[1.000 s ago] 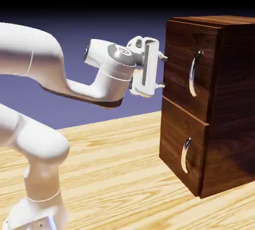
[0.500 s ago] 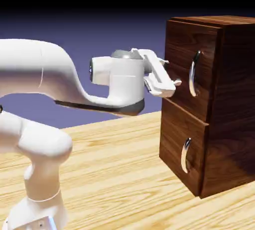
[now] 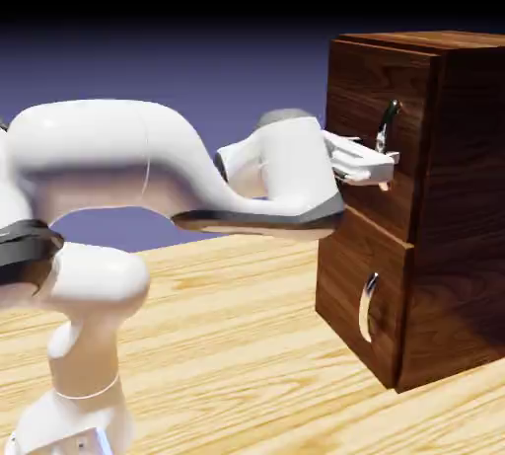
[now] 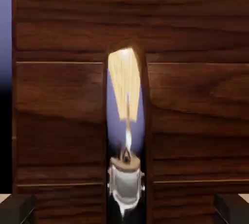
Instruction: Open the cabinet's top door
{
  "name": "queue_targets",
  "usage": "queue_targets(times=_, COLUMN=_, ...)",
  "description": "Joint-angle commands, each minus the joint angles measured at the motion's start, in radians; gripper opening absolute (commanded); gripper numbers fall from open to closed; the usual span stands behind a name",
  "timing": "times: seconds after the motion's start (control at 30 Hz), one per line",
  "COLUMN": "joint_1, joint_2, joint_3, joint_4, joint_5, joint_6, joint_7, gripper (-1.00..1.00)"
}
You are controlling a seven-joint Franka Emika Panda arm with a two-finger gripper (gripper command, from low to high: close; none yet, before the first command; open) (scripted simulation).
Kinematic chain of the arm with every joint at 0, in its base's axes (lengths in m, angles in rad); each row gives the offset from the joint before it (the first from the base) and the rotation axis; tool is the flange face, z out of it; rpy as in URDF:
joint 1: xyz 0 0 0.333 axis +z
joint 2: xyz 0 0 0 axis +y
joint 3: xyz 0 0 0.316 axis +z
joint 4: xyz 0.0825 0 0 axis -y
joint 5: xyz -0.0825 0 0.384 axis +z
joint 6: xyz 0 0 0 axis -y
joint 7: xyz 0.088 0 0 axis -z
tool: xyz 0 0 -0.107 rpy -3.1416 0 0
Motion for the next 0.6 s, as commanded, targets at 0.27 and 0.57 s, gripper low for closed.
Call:
queue_targets(times=0.27, joint_1=-0.29, joint_2=0.143, joint_3=0.258, joint_4=-0.091, joint_5=0.011, joint_6=-0.048, joint_7=0.23, gripper=-1.0)
queue_targets(times=0.57, joint_1=-0.591, joint_2=0.167, joint_3=0.555, joint_4=-0.198, joint_5=0.182, joint_6=-0.101, joint_7=0.26, gripper=-1.0)
